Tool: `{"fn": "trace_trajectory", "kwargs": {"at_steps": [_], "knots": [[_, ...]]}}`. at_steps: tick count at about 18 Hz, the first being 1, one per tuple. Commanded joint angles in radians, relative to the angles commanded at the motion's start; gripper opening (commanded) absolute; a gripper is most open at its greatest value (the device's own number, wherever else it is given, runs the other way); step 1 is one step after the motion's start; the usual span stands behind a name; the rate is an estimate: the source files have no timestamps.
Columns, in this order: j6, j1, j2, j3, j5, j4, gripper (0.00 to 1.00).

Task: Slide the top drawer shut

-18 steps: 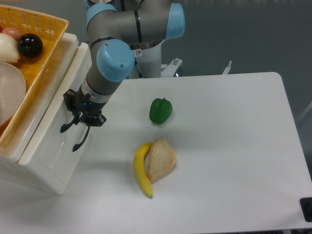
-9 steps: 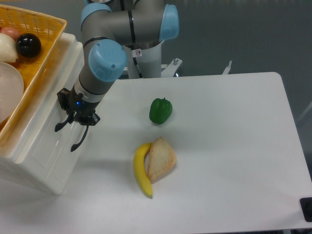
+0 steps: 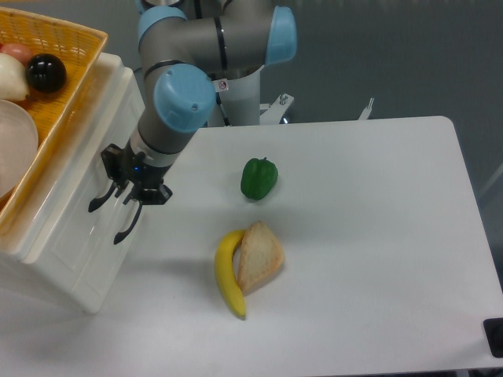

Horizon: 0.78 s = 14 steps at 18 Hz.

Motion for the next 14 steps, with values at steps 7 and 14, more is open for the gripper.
{"fn": "trace_trajectory", "kwargs": {"at_steps": [7, 14], "knots": [[0.047, 0.141, -0.04, 0.015, 0.098, 0.121, 0.84], [0.296, 0.284, -0.092, 0.017, 0.198, 0.172, 1.0]]}}
